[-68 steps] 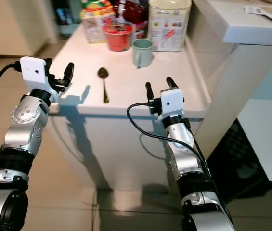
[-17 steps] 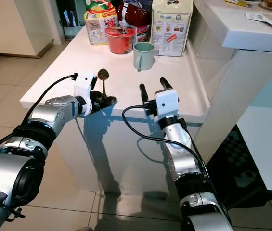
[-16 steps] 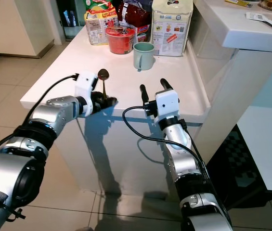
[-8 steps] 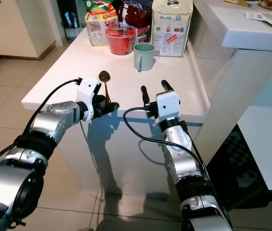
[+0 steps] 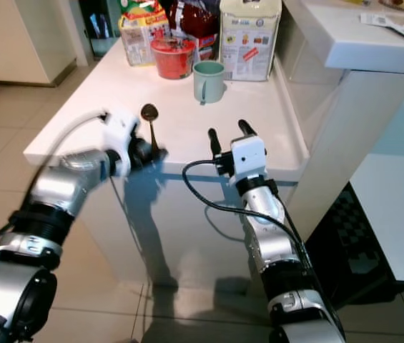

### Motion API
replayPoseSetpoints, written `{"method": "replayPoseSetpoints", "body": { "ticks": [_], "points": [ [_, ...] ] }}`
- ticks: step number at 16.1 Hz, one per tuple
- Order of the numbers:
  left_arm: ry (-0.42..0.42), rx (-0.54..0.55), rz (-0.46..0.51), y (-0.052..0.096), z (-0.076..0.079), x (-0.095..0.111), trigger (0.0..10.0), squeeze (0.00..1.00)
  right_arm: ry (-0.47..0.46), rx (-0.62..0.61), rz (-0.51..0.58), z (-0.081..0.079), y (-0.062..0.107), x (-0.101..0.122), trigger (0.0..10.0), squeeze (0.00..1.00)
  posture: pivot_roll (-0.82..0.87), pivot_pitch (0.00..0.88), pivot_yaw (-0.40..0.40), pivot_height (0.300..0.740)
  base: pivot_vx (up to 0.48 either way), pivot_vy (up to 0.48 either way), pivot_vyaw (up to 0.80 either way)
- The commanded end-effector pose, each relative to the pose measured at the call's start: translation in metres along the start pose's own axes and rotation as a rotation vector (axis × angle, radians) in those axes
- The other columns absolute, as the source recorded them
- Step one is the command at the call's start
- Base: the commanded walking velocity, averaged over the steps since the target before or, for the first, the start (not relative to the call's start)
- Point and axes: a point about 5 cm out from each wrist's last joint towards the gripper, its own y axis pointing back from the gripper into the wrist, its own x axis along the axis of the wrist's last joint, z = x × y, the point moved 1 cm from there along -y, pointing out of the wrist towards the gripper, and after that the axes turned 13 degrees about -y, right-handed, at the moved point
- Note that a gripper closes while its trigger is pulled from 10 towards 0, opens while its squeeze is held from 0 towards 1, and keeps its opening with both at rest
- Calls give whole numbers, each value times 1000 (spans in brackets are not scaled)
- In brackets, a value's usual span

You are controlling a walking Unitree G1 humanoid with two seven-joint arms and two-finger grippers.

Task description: Setting the table

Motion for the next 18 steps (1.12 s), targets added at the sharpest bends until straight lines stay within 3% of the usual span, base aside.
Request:
{"method": "replayPoseSetpoints", "body": {
  "ticks": [1, 5, 10, 12, 18],
  "points": [
    [-28, 51, 49, 4, -11, 19, 10000, 0, 12, 5, -5, 2, 1, 1, 10000, 0, 27, 30, 26, 740, 0, 0, 0],
    [-48, 62, 16, -5, -21, 24, 10000, 0, 11, 8, -5, 0, 1, 1, 10000, 0, 24, 31, 29, 740, 0, 0, 0],
    [4, 45, -69, -17, -15, 10, 10000, 0, 9, 4, -1, 0, 0, 2, 10000, 0, 12, 30, 40, 740, 0, 0, 0],
    [33, 102, -92, -17, -20, -3, 10000, 0, 9, -2, -1, 1, 2, 2, 10000, 0, 6, 32, 44, 740, 0, 0, 0],
    [68, 92, -152, -17, -13, -25, 10000, 0, 9, 2, -10, 0, 4, 0, 10000, 0, 12, 34, 41, 740, 0, 0, 0]
  ]
}}
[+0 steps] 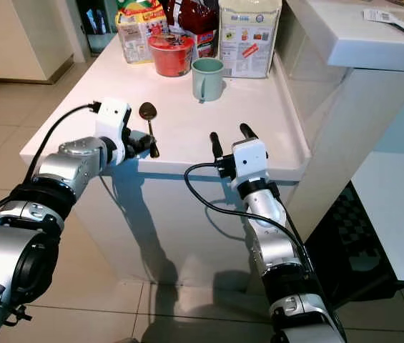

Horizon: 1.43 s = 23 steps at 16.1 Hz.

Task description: Setting the table

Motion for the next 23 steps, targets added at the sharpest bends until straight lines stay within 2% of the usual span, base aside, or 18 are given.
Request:
{"method": "replayPoseSetpoints", "body": {
  "ticks": [1, 4, 8, 12, 14, 16, 18, 21, 23],
  "points": [
    [38, -26, -62, -1, 7, -15, 10000, 0, 10, 18, 9, -3, -1, 3, 10000, 0, 14, 32, 40, 740, 0, 0, 0],
    [54, -49, -90, -1, 10, -22, 10000, 0, 9, 21, 6, -3, -1, 3, 10000, 0, 16, 29, 40, 740, 0, 0, 0],
    [30, -66, -61, -3, 13, -12, 10000, 0, 9, 24, 3, -4, -1, 2, 10000, 0, 16, 26, 41, 740, 0, 0, 0],
    [-11, -52, -120, 2, 4, -30, 10000, 0, 5, 20, -5, -5, 0, -1, 10000, 0, 20, 18, 46, 740, 0, 0, 0],
    [-22, -41, -123, 3, 2, -32, 10000, 0, 6, 19, -11, -4, 0, -2, 10000, 0, 26, 14, 45, 740, 0, 0, 0],
    [-42, -24, -92, 4, -3, -22, 10000, 0, 8, 21, -14, -3, 0, -2, 10000, 0, 29, 14, 42, 740, 0, 0, 0],
    [-67, -22, -37, 4, -6, -3, 10000, 0, 11, 21, -16, -2, 0, -2, 10000, 0, 30, 13, 41, 740, 0, 0, 0],
    [-84, -28, 27, 4, -4, 24, 10000, 0, 10, 23, -18, -3, 0, -3, 10000, 0, 29, 13, 44, 740, 0, 0, 0],
    [-90, -29, 41, 4, -2, 30, 10000, 0, 9, 20, -18, -3, 0, -3, 10000, 0, 26, 12, 47, 740, 0, 0, 0]
  ]
}}
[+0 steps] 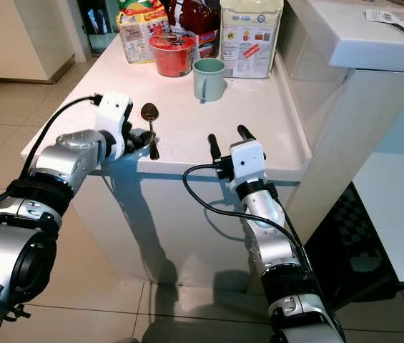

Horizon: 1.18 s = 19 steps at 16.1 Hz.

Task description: Setting the table

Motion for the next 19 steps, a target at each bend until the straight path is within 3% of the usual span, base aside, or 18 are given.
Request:
{"method": "replayPoseSetpoints", "body": {
  "ticks": [1, 4, 7, 12, 19],
  "points": [
    [-24, 0, 23, 0, 0, 13, 10000, 0, 7, 8, -5, -1, 0, 0, 10000, 0, 25, 12, 48, 740, 0, 0, 0],
    [-44, 10, 45, 2, -1, 23, 10000, 0, 7, 5, -8, 0, 1, -2, 10000, 0, 30, 11, 50, 740, 0, 0, 0],
    [4, 4, 48, -3, 7, 23, 10000, 0, 5, 8, -6, -2, -1, -1, 10000, 0, 29, 11, 52, 740, 0, 0, 0],
    [84, -29, -4, -10, 23, 6, 10000, 0, 7, 8, -5, -2, 1, -1, 10000, 0, 17, 20, 55, 740, 0, 0, 0],
    [66, -16, -108, -9, 25, -24, 10000, 0, 4, 8, -10, -4, 2, -2, 10000, 0, 28, 31, 60, 740, 0, 0, 0]
  ]
}}
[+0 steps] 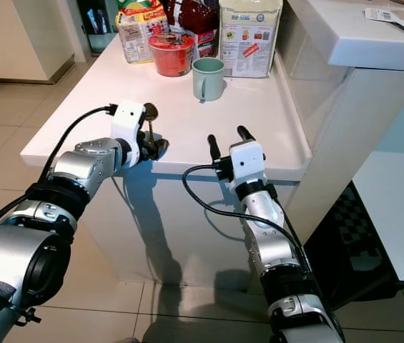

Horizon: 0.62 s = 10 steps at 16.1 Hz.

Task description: Setting the table

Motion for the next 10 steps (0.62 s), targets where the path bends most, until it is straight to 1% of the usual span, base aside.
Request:
{"method": "replayPoseSetpoints", "body": {
  "ticks": [1, 2, 5, 6, 7, 8, 9, 10],
  "points": [
    [-4, 10, -67, 0, -1, -18, 10000, 0, 5, 11, -7, -3, 1, -1, 10000, 0, 29, 33, 61, 740, 0, 0, 0],
    [-5, 11, -71, 0, -1, -19, 10000, 0, 4, 12, -8, -4, 1, -2, 10000, 0, 29, 33, 61, 740, 0, 0, 0],
    [-2, 5, -119, 0, 2, -34, 10000, 0, 2, 15, -10, -5, 2, -2, 10000, 0, 30, 41, 60, 740, 0, 0, 0],
    [-2, -3, -139, 0, 4, -41, 4745, 0, 2, 16, -11, -5, 2, -2, 10000, 0, 28, 44, 60, 740, 0, 0, 0],
    [-2, -9, -149, 0, 5, -45, 2980, 0, 2, 16, -11, -5, 3, -2, 10000, 0, 27, 45, 60, 740, 0, 0, 0],
    [-8, -18, -159, 0, 7, -49, 863, 0, 3, 16, -12, -5, 3, -2, 10000, 0, 25, 46, 61, 740, 0, 0, 0],
    [0, -40, -162, 0, 10, -53, 0, 0, 4, 15, -12, -5, 4, -2, 10000, 0, 23, 48, 62, 740, 0, 0, 0],
    [5, -42, -175, 1, 10, -58, 0, 0, 6, 14, -13, -4, 4, -2, 10000, 0, 21, 48, 63, 740, 0, 0, 0]
  ]
}}
